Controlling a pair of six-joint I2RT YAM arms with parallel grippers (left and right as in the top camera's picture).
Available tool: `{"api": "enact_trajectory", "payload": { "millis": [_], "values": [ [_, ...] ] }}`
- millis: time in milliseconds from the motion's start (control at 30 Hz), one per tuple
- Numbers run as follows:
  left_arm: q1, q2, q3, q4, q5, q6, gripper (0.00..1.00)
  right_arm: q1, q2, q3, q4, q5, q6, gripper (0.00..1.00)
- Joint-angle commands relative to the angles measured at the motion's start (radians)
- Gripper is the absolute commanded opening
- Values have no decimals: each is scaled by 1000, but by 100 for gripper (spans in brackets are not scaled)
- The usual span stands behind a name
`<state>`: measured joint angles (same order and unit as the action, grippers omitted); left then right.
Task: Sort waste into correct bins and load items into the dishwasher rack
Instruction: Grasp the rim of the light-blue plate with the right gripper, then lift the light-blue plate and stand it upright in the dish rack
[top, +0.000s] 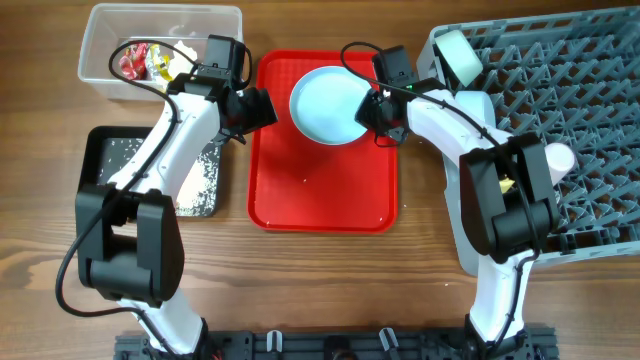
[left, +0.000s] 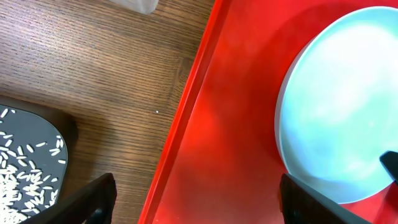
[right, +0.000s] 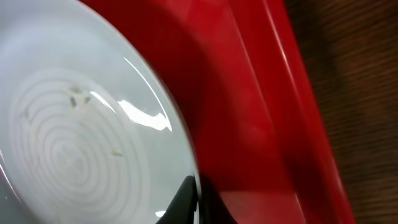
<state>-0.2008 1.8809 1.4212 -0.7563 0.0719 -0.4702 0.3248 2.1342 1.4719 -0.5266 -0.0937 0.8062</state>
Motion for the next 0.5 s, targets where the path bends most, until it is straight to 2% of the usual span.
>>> {"api": "enact_trajectory", "payload": {
  "millis": [0, 67, 133, 233, 467],
  "values": [
    [0, -3, 0, -5, -10, -10, 86, -1, 35, 1, -12, 14, -49, 4],
    [0, -3, 0, -5, -10, -10, 90, -3, 33, 1, -13, 8, -74, 4],
    [0, -3, 0, -5, -10, -10, 100, -6, 21, 3, -16, 2, -110, 4],
    [0, -3, 0, -4, -10, -9, 100, -11, -37, 4, -29, 14, -176, 4],
    [0, -3, 0, -4, -10, -10, 100, -13, -293, 4, -124, 180, -342, 4]
  ]
}}
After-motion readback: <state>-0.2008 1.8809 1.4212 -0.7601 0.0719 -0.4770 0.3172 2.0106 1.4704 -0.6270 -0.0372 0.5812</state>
